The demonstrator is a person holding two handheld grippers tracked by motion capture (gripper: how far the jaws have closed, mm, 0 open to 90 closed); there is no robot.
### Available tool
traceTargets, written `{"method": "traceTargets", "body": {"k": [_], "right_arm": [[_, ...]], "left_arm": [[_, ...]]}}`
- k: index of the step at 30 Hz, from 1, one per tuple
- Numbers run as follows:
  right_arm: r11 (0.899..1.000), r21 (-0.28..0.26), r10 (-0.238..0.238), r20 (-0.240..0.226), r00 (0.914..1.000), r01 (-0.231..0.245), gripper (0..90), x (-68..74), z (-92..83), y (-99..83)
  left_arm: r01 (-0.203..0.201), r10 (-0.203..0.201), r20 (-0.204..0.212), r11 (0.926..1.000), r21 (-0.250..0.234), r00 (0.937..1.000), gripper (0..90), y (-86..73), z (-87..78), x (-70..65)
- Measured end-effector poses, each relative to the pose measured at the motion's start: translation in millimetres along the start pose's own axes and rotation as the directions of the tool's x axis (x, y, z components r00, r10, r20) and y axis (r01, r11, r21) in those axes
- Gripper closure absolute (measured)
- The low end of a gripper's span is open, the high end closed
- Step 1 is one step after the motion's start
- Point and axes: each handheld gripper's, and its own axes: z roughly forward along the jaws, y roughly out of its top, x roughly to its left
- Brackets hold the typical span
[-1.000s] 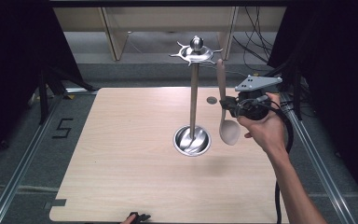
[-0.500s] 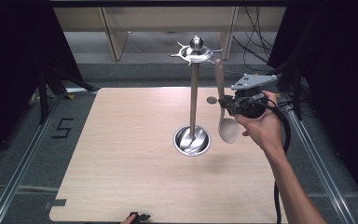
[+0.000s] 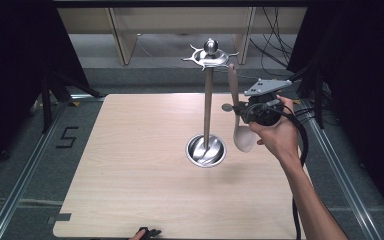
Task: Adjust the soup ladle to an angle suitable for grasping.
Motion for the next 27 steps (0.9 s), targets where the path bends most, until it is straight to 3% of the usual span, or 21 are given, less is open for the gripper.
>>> {"method": "traceTargets", "body": {"k": [9,13,27], "right_arm": [[1.000,-0.018,0.003,0.010,0.9999,-0.003,77.3,2.9,3.1,-1.2],[0.999,-0.032,0.025,0.005,0.9997,-0.025,77.3,5.3,3.3,-3.8],[0.999,-0.052,0.008,-0.007,0.9999,-0.008,75.8,12.1,5.1,-4.8]], "left_arm": [[-0.001,0.001,0.001,1.0000,0.002,1.0000,15.0,0.1,-0.3,-0.3],[0.001,-0.001,0.001,1.0000,0.001,1.0000,15.0,0.0,-0.2,-0.2],[-0.001,0.000,0.001,1.0000,0.002,1.0000,15.0,0.1,-0.5,-0.3]]}}
